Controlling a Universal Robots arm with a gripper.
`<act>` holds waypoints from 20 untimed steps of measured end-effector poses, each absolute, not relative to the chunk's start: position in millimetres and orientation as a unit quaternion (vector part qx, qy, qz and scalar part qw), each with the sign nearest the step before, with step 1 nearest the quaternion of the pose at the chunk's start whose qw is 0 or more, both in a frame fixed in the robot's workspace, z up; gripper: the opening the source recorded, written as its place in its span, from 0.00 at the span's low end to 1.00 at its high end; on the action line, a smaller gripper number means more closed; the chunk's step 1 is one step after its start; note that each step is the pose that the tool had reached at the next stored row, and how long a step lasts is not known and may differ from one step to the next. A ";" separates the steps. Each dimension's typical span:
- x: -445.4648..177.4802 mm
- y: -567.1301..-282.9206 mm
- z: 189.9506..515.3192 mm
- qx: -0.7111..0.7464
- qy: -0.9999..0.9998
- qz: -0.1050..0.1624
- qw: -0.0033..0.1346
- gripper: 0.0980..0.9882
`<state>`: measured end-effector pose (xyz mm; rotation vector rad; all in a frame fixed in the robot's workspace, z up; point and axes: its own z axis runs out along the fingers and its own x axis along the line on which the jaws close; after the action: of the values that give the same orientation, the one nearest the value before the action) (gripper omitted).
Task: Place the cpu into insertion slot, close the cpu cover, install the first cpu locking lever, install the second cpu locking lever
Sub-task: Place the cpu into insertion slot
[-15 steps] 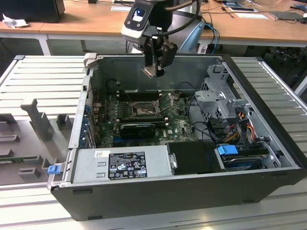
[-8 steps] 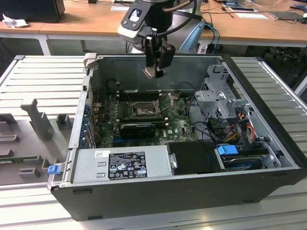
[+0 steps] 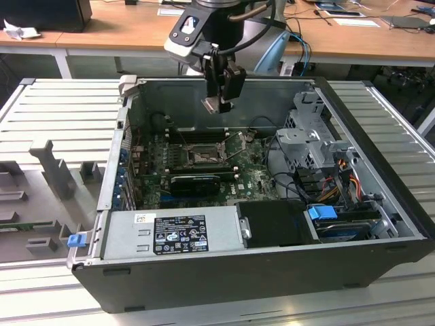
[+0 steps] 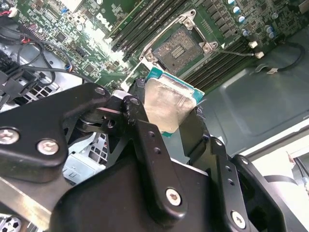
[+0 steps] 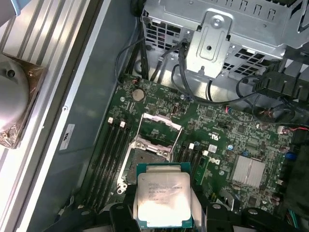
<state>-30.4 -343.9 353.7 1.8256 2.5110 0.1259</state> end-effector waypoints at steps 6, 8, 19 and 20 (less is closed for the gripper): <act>-30.3 -343.9 351.7 0.589 0.807 0.040 0.017 0.48; -30.3 -343.9 351.3 0.591 0.806 0.040 0.017 0.48; -30.4 -343.9 349.2 0.609 0.792 0.039 0.017 0.48; -30.3 -343.9 349.0 0.611 0.791 0.039 0.018 0.48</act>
<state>-30.3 -343.9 349.0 1.8970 2.4570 0.1222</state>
